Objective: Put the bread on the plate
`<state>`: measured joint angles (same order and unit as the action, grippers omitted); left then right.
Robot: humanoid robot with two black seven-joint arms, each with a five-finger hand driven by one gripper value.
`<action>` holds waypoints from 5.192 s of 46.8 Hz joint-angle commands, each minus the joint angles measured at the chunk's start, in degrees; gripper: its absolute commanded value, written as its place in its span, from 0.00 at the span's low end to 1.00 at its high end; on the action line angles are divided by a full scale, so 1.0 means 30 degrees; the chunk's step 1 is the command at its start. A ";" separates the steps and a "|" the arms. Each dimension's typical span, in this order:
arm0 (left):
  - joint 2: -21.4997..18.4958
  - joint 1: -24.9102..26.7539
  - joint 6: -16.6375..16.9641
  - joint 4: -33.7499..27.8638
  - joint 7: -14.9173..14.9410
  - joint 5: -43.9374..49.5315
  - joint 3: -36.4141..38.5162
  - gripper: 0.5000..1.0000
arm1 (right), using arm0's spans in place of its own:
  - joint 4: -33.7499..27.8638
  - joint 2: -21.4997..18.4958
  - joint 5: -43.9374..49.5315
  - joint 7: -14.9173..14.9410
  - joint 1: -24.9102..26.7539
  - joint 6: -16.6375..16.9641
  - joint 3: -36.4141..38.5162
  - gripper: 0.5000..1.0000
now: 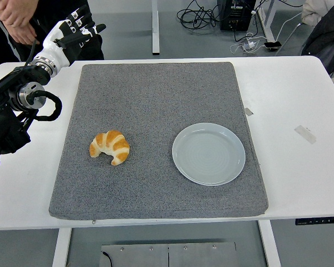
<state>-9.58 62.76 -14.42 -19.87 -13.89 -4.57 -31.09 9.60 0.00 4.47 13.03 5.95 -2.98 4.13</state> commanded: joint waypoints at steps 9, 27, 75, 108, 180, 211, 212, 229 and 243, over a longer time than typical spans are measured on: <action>0.0000 0.0026 0.0031 -0.0056 -0.0027 0.0089 -0.0184 0.96 | -0.0005 -0.0001 0.0005 -0.0009 0.0008 -0.0002 0.0000 1.00; 0.0000 0.0055 0.0148 -0.0115 0.0119 0.0089 0.0080 0.96 | -0.0005 -0.0001 0.0005 -0.0009 0.0008 -0.0002 0.0000 1.00; -0.8464 -0.0443 0.2520 -1.4818 0.0061 -0.9309 0.4503 0.96 | -0.0005 -0.0001 0.0005 0.0020 0.0008 -0.0002 0.0000 1.00; -1.1689 -0.0619 0.3341 -1.9304 -0.0027 -2.0887 0.7373 0.95 | -0.0005 -0.0001 0.0005 -0.0009 -0.0021 -0.0002 0.0000 1.00; -0.9170 -0.2757 0.7033 -1.6580 -0.0115 -2.5926 0.8927 0.94 | -0.0005 -0.0001 0.0005 -0.0009 0.0008 -0.0002 0.0000 1.00; -0.8789 -0.2845 0.7442 -1.6258 -0.0173 -2.6073 0.9044 0.85 | -0.0005 -0.0001 -0.0024 -0.0009 0.0008 -0.0002 0.0000 1.00; -0.8789 -0.2845 0.7501 -1.6200 -0.0173 -2.6073 0.9044 0.84 | 0.0024 -0.0001 0.0005 0.0020 0.0008 -0.0002 0.0000 1.00; -0.8408 -0.3020 0.8087 -1.6141 -0.0173 -2.6425 0.9074 0.18 | -0.0005 -0.0001 0.0005 -0.0009 0.0008 -0.0002 0.0000 1.00; -0.8437 -0.2846 0.8087 -1.6082 -0.1169 -2.6337 0.9044 0.00 | -0.0005 -0.0001 -0.0024 -0.0008 -0.0021 -0.0002 0.0000 1.00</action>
<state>-34.82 53.74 9.76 -68.09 -16.60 -83.73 -3.89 9.60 0.00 4.48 13.02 5.94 -2.99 4.13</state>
